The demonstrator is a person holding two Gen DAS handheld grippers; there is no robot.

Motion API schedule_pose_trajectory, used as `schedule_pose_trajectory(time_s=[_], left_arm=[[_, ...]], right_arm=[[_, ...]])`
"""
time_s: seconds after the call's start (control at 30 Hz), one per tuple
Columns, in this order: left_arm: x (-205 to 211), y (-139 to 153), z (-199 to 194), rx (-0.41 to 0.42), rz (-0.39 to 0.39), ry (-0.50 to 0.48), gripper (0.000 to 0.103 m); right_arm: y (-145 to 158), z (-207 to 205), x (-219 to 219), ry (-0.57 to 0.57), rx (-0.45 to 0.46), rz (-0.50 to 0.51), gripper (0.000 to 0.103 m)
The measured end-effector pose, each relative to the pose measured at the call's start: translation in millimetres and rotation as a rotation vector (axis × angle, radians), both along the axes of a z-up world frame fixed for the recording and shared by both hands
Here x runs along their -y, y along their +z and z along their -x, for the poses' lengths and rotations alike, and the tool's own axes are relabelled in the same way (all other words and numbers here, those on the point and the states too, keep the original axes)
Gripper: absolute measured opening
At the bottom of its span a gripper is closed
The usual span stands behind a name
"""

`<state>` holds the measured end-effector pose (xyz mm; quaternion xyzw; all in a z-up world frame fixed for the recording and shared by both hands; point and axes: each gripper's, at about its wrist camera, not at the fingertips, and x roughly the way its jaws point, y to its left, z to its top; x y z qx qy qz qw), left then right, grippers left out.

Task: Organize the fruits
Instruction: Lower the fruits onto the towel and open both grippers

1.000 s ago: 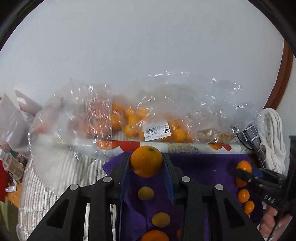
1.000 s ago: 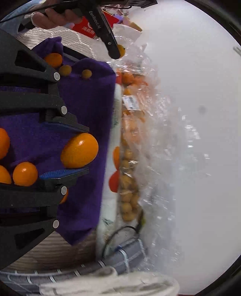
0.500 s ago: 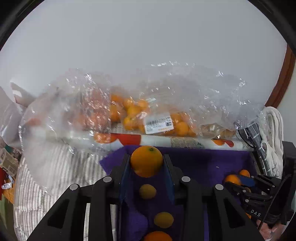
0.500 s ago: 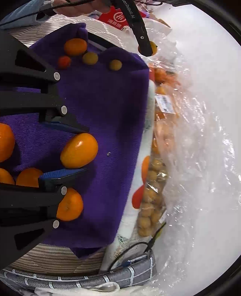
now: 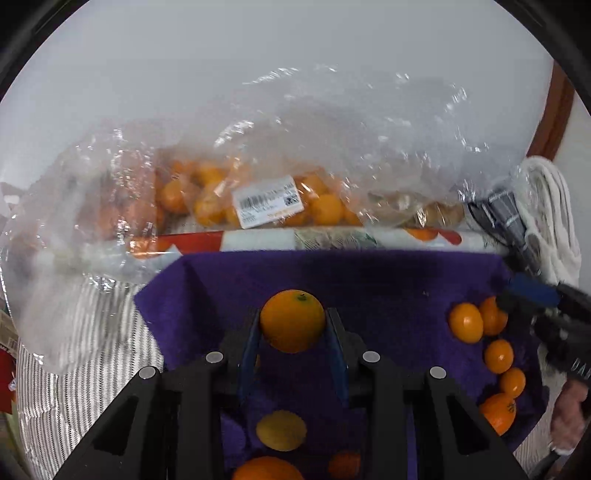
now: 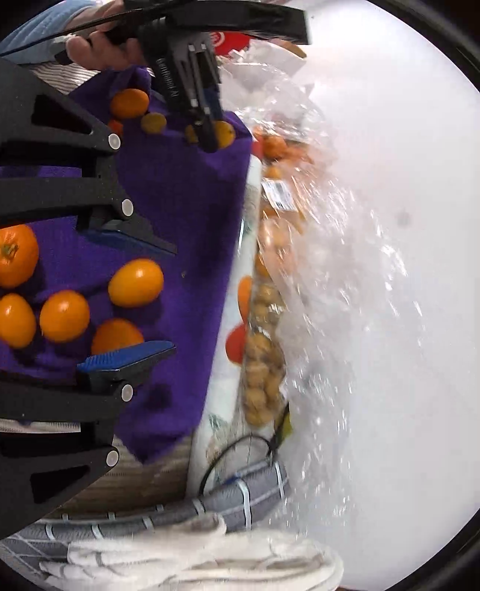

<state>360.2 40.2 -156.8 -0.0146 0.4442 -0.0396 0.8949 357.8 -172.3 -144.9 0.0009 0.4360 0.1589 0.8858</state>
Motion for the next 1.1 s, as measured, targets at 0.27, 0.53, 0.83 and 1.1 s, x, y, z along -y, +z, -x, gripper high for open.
schedule_pose_trajectory(time_s=[0.27, 0.53, 0.83, 1.1], left_arm=[[14, -8, -2, -0.030, -0.052, -0.011, 0.033], [18, -15, -7, -0.074, -0.068, -0.001, 0.033], [5, -3, -3, -0.076, -0.017, -0.016, 0.056], [1, 21, 6, -0.042, -0.026, -0.012, 0.060]], right_arm=[[-3, -3, 12, -0.031, -0.006, 0.004, 0.046], [-14, -8, 7, -0.042, -0.024, 0.044, 0.046], [-27, -12, 3, -0.039, -0.063, 0.075, 0.046], [-14, -7, 1, -0.038, -0.051, 0.058, 0.046]])
